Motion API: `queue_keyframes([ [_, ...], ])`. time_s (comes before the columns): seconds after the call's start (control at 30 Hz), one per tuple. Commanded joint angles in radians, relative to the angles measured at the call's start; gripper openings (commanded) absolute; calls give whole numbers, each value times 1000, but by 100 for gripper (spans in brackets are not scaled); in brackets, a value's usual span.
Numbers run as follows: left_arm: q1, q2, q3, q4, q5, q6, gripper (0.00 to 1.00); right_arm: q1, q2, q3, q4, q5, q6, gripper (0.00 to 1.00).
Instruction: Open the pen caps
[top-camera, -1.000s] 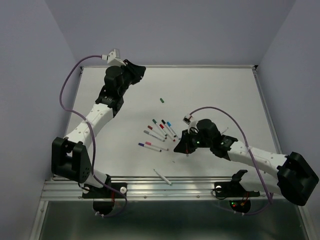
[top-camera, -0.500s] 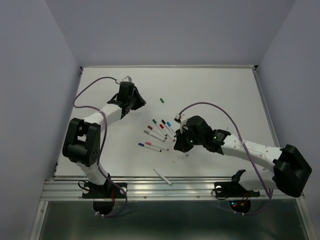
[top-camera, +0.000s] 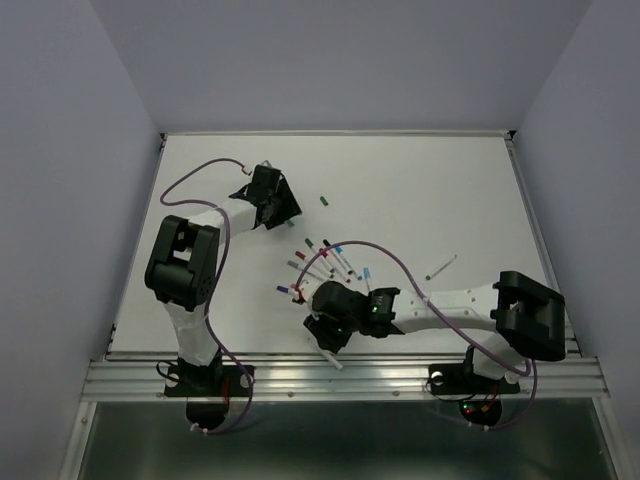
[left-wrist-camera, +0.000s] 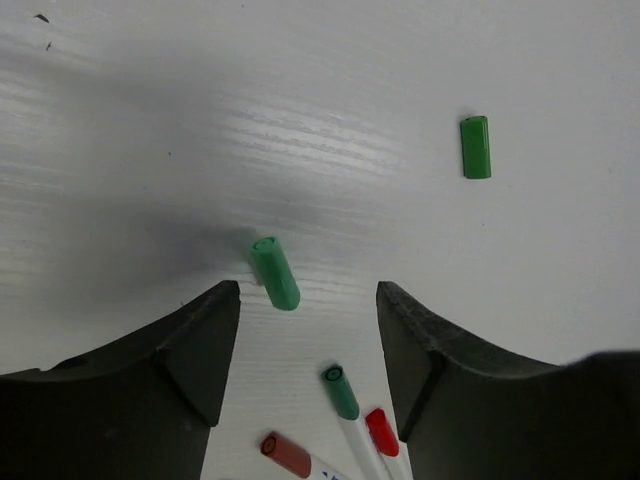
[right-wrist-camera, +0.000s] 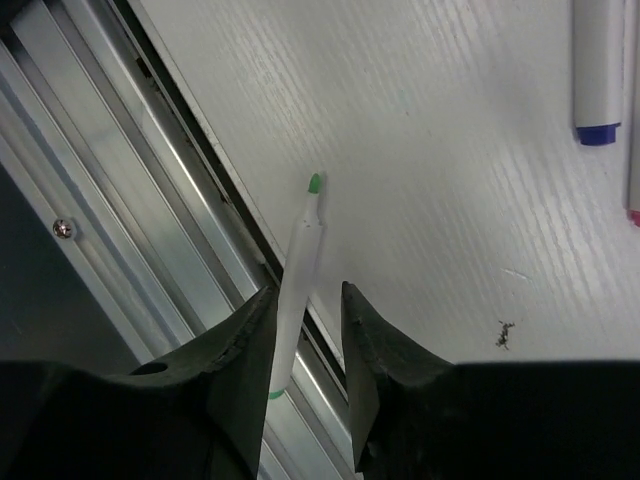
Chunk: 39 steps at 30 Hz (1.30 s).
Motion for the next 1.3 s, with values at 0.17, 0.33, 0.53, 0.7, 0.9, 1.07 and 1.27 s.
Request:
queue_keyframes([
  [0.17, -18, 0, 21, -16, -16, 1, 69, 83, 96, 90, -9, 149, 21, 41],
  [0.33, -18, -20, 19, -21, -11, 6, 71, 103, 133, 91, -28, 193, 47, 43],
  [0.53, -18, -78, 39, -48, -20, 17, 87, 141, 182, 119, -69, 258, 57, 42],
  [0.7, -9, -153, 56, -91, -69, 30, 89, 152, 193, 139, -120, 383, 122, 1],
  [0.9, 16, -258, 27, -107, -74, 43, 94, 88, 35, 130, -118, 506, 161, 1],
  [1.07, 28, -400, -69, -71, -95, 33, 99, -200, -149, 35, -118, 477, 233, 1],
  [1.27, 28, -526, -186, -4, -88, 40, 99, -565, -270, -53, -120, 489, 253, 1],
])
